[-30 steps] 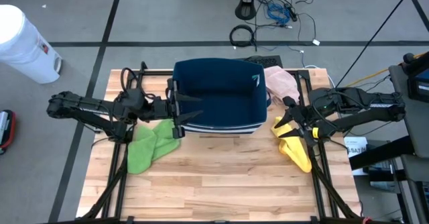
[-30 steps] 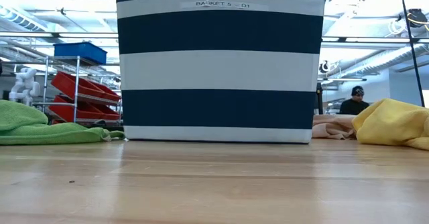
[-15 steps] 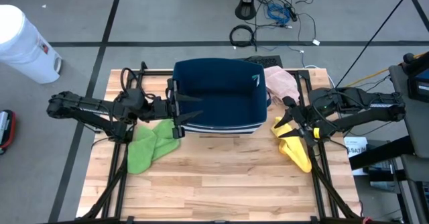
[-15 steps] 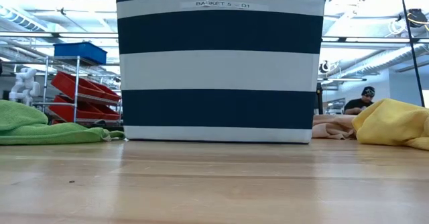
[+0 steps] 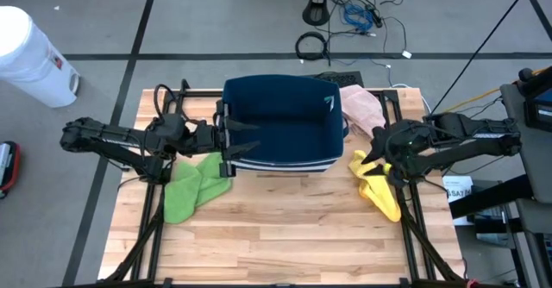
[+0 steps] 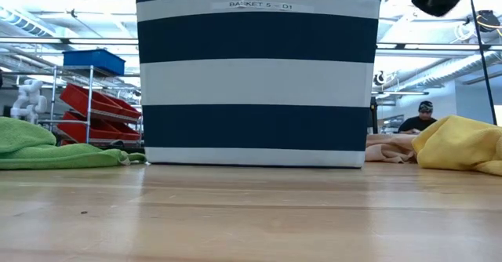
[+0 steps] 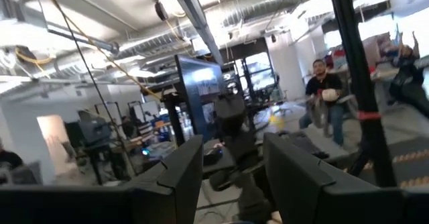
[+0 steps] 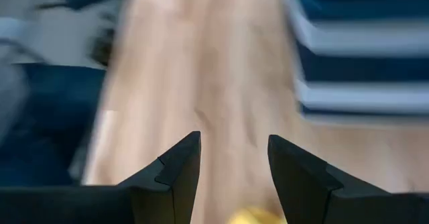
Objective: Fold towel
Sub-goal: Fold the yellow towel
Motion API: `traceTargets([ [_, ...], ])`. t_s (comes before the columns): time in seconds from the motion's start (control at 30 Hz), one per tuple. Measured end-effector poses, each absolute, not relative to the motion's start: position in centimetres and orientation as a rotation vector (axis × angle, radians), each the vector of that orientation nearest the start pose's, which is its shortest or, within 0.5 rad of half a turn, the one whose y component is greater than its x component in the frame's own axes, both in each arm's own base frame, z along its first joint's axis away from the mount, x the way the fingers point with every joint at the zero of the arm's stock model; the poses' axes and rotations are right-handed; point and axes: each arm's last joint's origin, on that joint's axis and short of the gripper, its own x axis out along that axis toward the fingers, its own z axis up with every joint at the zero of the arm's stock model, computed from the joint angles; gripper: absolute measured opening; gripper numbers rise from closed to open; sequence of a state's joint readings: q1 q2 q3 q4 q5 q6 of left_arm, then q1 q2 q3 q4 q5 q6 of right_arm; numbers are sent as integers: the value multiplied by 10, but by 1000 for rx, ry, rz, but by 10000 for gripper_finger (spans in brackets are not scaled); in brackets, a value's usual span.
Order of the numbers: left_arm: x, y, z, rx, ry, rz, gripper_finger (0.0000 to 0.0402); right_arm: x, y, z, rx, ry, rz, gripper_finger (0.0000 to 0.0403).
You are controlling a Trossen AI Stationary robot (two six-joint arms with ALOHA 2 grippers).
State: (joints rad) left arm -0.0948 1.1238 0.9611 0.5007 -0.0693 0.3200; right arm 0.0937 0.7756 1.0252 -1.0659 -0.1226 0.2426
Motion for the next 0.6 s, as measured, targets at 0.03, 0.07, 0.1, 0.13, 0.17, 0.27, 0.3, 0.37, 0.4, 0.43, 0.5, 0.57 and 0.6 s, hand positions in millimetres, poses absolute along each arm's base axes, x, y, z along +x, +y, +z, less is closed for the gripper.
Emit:
traceTargets([
  [0.03,248,-22,393,289,-335,28,163,119,14,334,246,870,50,162],
  [0.07,248,-22,392,289,-329,27,163,120,13,331,254,895,-1,162],
  [0.1,248,-22,392,288,-324,26,163,121,12,327,272,914,-37,162],
  [0.13,248,-22,391,283,-318,25,163,123,12,322,291,933,-59,162],
  [0.17,249,-22,390,273,-307,21,163,126,12,317,310,951,-69,162],
  [0.27,250,-22,386,246,-259,10,163,133,13,297,364,1023,-104,162],
  [0.3,251,-22,383,238,-228,4,163,135,14,289,382,1058,-126,162],
  [0.37,253,-22,374,228,-144,-8,163,137,14,273,421,1126,-166,162],
  [0.4,255,-22,369,228,-100,-14,163,138,15,265,445,1160,-174,162],
  [0.43,257,-22,364,231,-56,-19,163,139,15,258,475,1194,-179,162],
  [0.5,260,-23,354,215,28,-29,163,141,17,246,534,1247,-182,162],
  [0.57,265,-23,346,186,80,-33,163,143,18,236,592,1276,-189,162],
  [0.6,266,-23,342,174,114,-35,163,145,19,232,615,1288,-197,162],
])
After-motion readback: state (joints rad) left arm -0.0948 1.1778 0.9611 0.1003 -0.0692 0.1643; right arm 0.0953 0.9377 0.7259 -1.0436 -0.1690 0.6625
